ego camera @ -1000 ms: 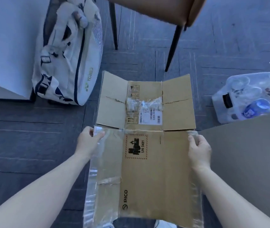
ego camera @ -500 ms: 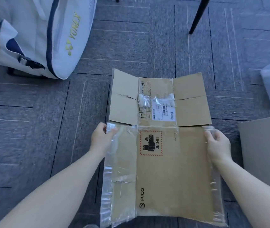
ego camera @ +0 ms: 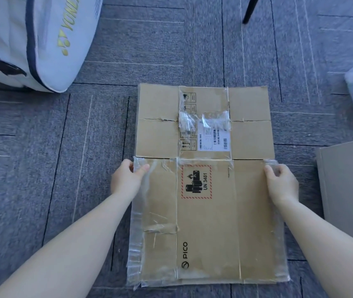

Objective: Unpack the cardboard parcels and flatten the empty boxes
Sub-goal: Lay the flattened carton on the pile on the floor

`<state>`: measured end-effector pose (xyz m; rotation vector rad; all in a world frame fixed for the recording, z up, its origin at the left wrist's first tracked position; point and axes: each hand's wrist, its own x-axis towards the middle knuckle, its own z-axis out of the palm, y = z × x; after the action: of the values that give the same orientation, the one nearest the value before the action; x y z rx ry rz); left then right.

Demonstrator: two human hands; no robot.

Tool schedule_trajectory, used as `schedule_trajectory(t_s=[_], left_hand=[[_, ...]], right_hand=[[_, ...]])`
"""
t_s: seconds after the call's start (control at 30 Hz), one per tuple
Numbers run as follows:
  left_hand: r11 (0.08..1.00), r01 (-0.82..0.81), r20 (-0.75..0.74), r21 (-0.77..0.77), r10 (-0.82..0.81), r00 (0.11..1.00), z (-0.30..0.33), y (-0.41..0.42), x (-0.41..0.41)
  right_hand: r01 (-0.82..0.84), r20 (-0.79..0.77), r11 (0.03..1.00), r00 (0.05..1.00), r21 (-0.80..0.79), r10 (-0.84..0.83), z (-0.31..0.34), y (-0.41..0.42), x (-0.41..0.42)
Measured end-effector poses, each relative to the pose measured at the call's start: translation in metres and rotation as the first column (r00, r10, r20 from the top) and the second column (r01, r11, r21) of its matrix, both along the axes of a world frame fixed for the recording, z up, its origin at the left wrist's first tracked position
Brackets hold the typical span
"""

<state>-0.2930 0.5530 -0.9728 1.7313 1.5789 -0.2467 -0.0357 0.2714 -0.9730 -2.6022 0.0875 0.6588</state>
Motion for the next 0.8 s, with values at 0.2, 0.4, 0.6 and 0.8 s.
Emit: schedule_trajectory(t_s=[0.2,0.4,0.6,0.8], left_hand=[[0.985,0.138,-0.102,0.104,-0.128,0.987,0.027,-0.004,0.012],[0.907,0.394,-0.096,0.149,-0.383,0.919,0.138,-0.029,0.022],[0.87,0.47,-0.187,0.148,-0.442,0.877,0.291,-0.051,0.004],[0.842,0.502,-0.153,0.198,-0.479,0.864,0.444,-0.086,0.016]], right_hand=[[-0.054,0.125,0.982,0.989,-0.181,0.077,0.023,0.012,-0.011],[-0.391,0.13,0.911,0.905,-0.129,0.406,0.133,0.037,-0.072],[-0.509,0.098,0.86,0.856,-0.012,0.508,0.302,0.036,-0.138],[-0.496,0.223,0.866,0.854,0.071,0.471,0.46,0.011,-0.148]])
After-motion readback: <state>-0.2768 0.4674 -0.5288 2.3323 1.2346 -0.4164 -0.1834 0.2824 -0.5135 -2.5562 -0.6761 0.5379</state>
